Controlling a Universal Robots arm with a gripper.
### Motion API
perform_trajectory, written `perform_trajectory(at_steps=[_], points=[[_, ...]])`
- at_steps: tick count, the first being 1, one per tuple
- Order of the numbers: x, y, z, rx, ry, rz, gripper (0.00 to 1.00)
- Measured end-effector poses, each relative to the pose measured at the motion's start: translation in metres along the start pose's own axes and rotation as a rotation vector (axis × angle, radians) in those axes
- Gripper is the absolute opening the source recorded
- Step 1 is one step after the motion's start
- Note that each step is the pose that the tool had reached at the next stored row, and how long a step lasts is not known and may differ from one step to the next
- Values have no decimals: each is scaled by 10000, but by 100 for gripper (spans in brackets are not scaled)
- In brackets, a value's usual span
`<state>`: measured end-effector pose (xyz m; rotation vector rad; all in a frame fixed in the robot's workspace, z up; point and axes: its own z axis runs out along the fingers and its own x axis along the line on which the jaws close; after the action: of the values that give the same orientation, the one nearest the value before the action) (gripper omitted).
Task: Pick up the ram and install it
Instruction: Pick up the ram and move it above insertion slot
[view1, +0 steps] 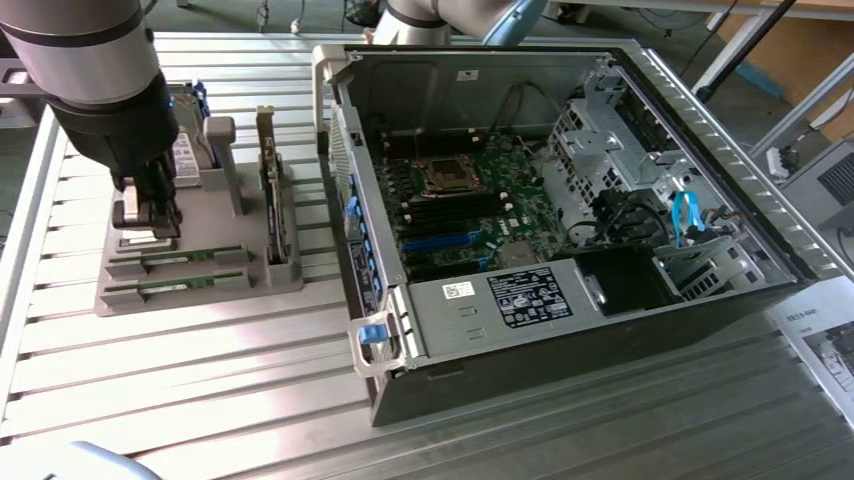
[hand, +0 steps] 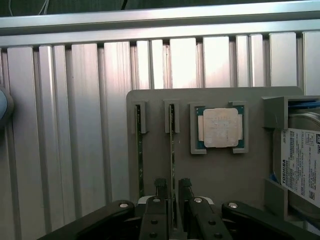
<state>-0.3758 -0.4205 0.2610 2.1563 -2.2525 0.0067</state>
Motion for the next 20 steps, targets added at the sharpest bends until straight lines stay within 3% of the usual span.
perform_trajectory(at_steps=[20], points=[[243,-11,4,0,0,0,24]])
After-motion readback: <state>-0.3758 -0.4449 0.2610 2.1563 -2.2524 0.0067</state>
